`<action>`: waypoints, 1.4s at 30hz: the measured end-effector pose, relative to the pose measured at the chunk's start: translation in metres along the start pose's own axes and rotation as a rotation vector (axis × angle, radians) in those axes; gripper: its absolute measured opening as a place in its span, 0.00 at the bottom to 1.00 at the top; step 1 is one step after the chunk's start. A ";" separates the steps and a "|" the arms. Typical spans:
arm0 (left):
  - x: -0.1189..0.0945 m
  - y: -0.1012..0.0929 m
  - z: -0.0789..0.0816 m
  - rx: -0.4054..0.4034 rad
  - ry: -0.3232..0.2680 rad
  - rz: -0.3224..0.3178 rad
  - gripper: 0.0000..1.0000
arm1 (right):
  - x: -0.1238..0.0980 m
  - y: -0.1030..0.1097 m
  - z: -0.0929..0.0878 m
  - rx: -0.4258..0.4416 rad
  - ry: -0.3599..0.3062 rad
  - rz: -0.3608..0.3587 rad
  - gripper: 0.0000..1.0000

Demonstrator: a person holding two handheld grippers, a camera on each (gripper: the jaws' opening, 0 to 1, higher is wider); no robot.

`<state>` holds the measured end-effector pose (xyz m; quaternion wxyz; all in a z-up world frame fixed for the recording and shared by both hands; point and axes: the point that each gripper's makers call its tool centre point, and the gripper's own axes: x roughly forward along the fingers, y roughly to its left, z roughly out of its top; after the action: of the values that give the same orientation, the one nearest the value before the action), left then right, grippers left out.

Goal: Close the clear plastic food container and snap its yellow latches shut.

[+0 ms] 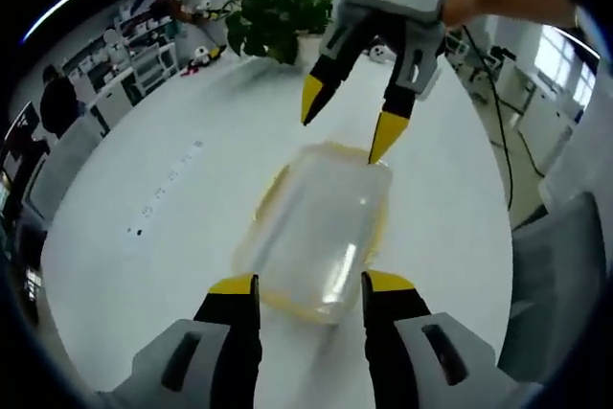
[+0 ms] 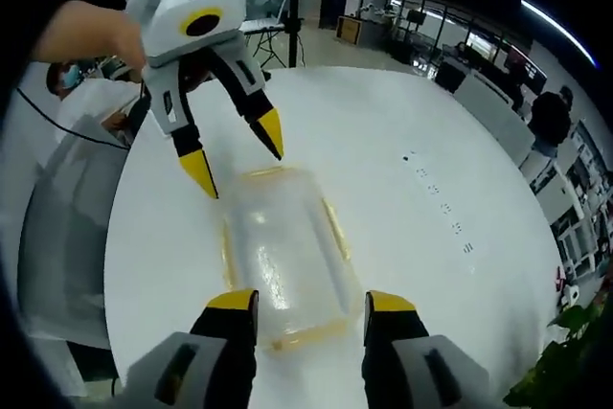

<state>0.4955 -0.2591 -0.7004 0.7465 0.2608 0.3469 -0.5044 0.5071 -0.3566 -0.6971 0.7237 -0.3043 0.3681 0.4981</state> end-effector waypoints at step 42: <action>0.015 -0.008 0.023 0.169 -0.025 -0.055 0.40 | 0.026 0.022 0.021 -0.148 0.002 0.107 0.36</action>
<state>0.4974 -0.2880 -0.6984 0.7121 0.3068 0.3008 -0.5553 0.4969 -0.3198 -0.7089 0.6712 -0.3375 0.3467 0.5616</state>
